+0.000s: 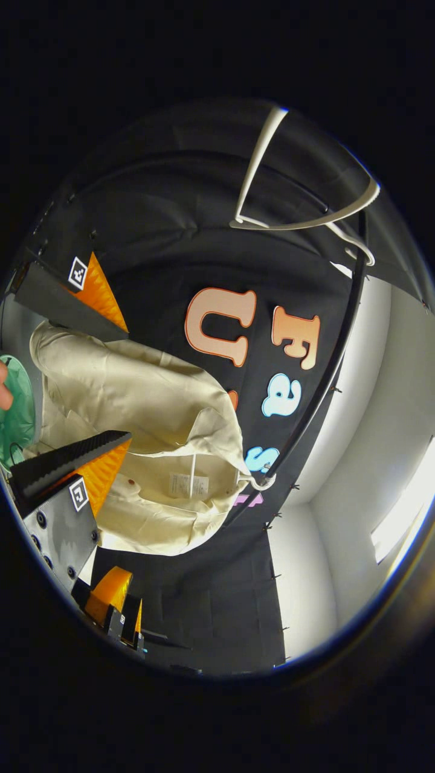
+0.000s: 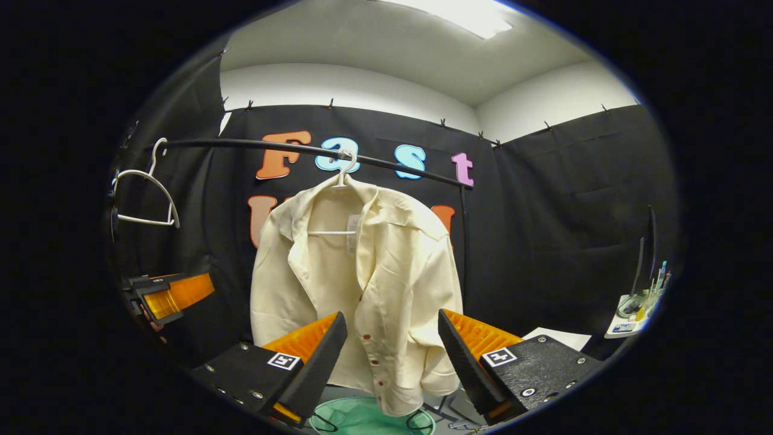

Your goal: Grasp the clothes on the hanger with both hands and then place them into the laundry hamper below.

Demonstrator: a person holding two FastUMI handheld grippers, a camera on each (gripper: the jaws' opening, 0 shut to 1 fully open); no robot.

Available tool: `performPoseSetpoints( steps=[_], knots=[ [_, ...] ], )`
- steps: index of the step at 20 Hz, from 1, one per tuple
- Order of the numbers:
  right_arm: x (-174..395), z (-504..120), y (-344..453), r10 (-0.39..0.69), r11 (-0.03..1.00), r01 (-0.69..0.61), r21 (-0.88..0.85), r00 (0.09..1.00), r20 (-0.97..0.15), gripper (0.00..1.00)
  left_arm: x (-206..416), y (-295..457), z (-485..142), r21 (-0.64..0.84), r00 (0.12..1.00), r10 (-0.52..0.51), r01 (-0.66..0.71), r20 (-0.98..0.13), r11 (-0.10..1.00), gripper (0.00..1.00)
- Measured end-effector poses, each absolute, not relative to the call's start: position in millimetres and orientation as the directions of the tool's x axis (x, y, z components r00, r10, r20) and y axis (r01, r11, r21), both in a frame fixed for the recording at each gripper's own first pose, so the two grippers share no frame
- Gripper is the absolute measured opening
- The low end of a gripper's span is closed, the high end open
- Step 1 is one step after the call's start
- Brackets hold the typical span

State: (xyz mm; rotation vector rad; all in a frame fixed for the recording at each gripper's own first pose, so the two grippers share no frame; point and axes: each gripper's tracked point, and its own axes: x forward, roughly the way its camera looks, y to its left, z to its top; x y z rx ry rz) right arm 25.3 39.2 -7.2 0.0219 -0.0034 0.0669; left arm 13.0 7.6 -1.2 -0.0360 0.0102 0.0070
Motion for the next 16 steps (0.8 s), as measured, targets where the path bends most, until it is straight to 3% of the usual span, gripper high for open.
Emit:
performPoseSetpoints(
  steps=[1, 6, 11, 16],
  knots=[
    [35, -10, 48, 0.084, 0.996, -0.084, 0.018, 0.996, -0.001, 0.93, 13, 8, -2, -0.037, 1.000, 0.008, -0.008, -0.009, 0.999, 1.00],
    [109, -39, 82, 0.101, 0.995, -0.101, 0.004, 0.994, -0.039, 0.94, 10, 11, -5, -0.046, 1.000, 0.011, -0.012, -0.018, 0.999, 0.96],
    [208, -76, 68, -0.032, 0.999, 0.031, -0.013, 0.995, -0.096, 0.94, 7, 19, -8, -0.046, 0.999, 0.029, -0.030, -0.022, 0.999, 1.00],
    [262, -104, 46, -0.117, 0.990, 0.106, -0.089, 0.985, -0.124, 0.94, 8, 23, -11, -0.054, 0.999, 0.044, -0.045, -0.018, 0.998, 1.00]
  ],
)
